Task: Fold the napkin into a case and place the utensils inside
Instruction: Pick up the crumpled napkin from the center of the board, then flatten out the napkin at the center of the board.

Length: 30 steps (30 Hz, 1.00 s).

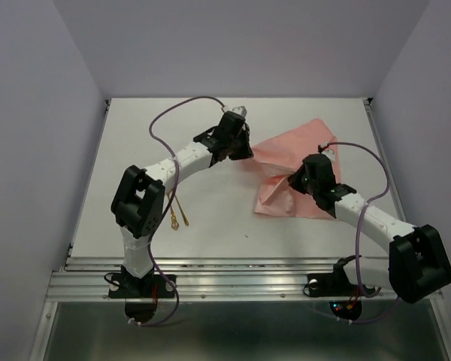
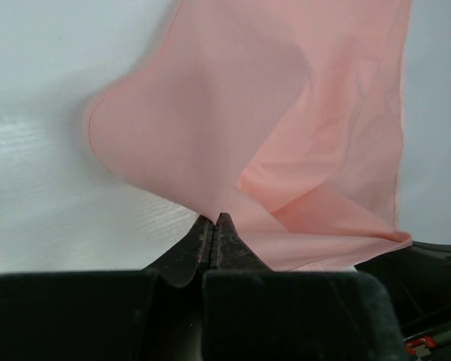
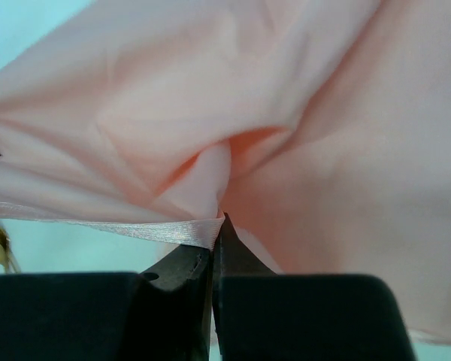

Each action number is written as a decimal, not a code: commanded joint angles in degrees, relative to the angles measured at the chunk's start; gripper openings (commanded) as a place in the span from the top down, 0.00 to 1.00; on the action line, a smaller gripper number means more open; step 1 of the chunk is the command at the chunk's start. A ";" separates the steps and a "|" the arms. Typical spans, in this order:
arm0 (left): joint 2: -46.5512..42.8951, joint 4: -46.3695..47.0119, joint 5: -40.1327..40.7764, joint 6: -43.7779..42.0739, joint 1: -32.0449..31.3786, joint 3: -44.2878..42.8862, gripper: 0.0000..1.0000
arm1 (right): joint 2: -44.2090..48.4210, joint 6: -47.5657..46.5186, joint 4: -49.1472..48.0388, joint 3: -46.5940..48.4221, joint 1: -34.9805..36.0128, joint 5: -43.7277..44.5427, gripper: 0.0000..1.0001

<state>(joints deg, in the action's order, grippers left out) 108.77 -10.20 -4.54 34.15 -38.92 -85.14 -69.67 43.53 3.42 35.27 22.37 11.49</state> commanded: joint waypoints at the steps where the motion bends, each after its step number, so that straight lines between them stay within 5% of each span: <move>1: -4.54 -3.60 1.93 -5.93 8.49 -9.40 1.00 | -3.09 -3.97 2.90 14.77 -1.09 8.56 0.99; 7: -7.08 3.69 -11.54 -4.17 20.72 -14.77 1.00 | -12.59 -11.96 6.25 42.22 -1.10 15.49 0.99; 12: -9.01 -3.16 -7.95 -10.50 21.95 -25.24 1.00 | -15.06 -26.99 5.02 57.53 -1.10 16.46 0.99; 15: -13.47 -1.94 -10.13 -11.12 23.45 -20.52 1.00 | -11.82 -33.50 1.17 53.96 -1.10 16.99 0.99; 22: -26.67 9.21 -16.01 -7.80 23.18 17.30 1.00 | 1.97 -23.10 3.16 25.41 -1.10 13.84 0.96; 25: -31.24 12.74 -17.00 -4.89 21.52 31.15 1.00 | 8.83 -16.39 6.68 14.42 -1.10 4.45 0.75; 27: -32.56 12.05 -16.38 -4.18 20.73 36.86 1.00 | 11.91 -10.24 11.40 9.06 -1.10 1.96 0.46; 30: -32.13 8.01 -14.46 -4.27 20.64 39.35 0.55 | 13.06 -5.65 18.17 6.84 -1.10 6.69 0.19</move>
<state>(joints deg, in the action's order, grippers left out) 79.88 -2.24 -21.78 30.22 -17.98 -46.30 -59.16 28.75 13.96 43.66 21.43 13.17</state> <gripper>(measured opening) 0.312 0.702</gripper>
